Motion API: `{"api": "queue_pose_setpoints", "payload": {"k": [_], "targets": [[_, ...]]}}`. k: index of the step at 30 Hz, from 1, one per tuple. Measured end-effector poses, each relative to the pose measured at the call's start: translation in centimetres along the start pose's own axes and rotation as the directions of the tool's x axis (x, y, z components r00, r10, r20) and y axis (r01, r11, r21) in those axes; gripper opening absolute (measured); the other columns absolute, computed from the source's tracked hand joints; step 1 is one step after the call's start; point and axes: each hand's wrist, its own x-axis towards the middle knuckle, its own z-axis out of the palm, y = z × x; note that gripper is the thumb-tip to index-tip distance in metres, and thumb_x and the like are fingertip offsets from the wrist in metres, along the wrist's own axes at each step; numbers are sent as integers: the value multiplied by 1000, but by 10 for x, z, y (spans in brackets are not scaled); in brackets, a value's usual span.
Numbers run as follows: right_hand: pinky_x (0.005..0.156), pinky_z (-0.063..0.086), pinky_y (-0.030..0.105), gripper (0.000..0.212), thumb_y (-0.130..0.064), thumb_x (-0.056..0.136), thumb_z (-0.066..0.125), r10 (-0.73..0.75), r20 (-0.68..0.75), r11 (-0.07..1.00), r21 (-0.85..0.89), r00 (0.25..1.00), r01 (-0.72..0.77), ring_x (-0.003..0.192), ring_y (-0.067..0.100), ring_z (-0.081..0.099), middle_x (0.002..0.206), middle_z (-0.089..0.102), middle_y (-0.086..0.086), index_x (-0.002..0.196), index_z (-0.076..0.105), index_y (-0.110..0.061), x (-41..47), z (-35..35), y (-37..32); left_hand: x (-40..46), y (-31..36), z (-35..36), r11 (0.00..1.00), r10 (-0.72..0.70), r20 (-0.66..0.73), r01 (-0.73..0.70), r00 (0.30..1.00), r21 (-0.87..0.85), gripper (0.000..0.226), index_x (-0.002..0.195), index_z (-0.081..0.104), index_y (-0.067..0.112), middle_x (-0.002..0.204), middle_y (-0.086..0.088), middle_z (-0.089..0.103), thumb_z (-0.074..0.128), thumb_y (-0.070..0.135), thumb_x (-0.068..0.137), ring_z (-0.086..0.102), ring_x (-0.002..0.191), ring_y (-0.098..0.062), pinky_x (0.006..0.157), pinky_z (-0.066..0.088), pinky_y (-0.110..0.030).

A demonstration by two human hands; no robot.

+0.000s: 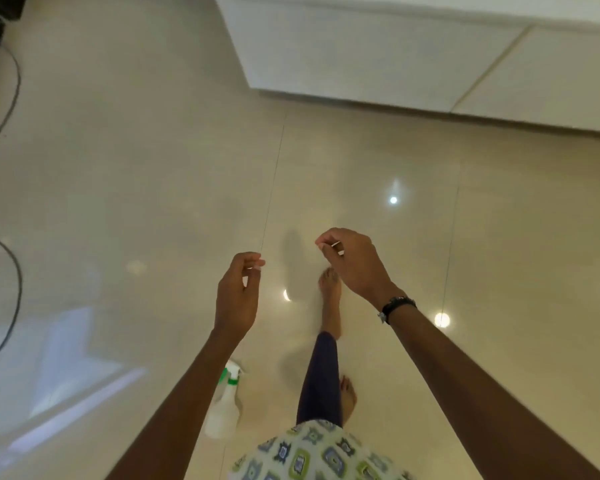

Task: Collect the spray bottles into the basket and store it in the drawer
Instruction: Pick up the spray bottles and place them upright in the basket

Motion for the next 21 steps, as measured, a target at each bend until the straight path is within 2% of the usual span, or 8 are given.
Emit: {"api": "queue_pose_setpoints", "payload": {"k": [3, 6, 9, 12, 16, 21], "targets": [[81, 52, 25, 14, -12, 93, 55, 65, 22, 998, 15, 998, -65, 86, 13, 63, 100, 70, 1, 95, 69, -13, -53, 31, 21, -56, -43, -13, 991, -128, 17, 129, 992, -31, 20, 114, 55, 7, 113, -8, 65, 42, 11, 98, 59, 102, -19, 90, 49, -38], [81, 54, 31, 14, -12, 92, 56, 143, 61, 989, 29, 988, -145, 84, 15, 63, 98, 70, 1, 92, 69, -13, -101, 66, 40, -105, -89, -26, 964, -263, 58, 265, 963, -29, 22, 116, 54, 4, 118, -12, 63, 43, 9, 97, 58, 109, -28, 96, 48, -45], [82, 54, 33, 13, -12, 92, 56, 209, 101, 977, 14, 973, -212, 85, 18, 64, 97, 71, 2, 92, 69, -11, -142, 109, 60, -141, -138, -35, 926, -378, 114, 374, 919, 53, 23, 117, 54, 5, 120, -13, 62, 45, 12, 97, 57, 111, -31, 94, 48, -43], [81, 54, 32, 14, -12, 93, 55, 306, 156, 951, -13, 939, -308, 87, 20, 65, 97, 71, 5, 95, 69, -9, -175, 163, 83, -167, -189, -43, 904, -421, 146, 400, 895, 154, 21, 113, 56, 5, 117, -13, 63, 46, 12, 96, 57, 108, -28, 82, 41, -30], [83, 51, 31, 17, -13, 93, 52, 415, 255, 910, -124, 873, -396, 92, 20, 63, 103, 71, 7, 99, 68, -9, -198, 245, 126, -177, -262, -42, 881, -457, 203, 410, 866, 236, 23, 115, 55, 1, 121, -16, 61, 48, 10, 95, 56, 110, -27, 88, 40, -29], [87, 49, 36, 22, -16, 93, 48, 506, 301, 861, -224, 808, -456, 103, 31, 62, 110, 68, 13, 104, 65, -7, -205, 372, 183, -172, -374, -25, 882, -455, 253, 391, 854, 264, 32, 121, 53, 4, 124, -15, 59, 57, 13, 91, 56, 112, -30, 94, 42, -31]]}}
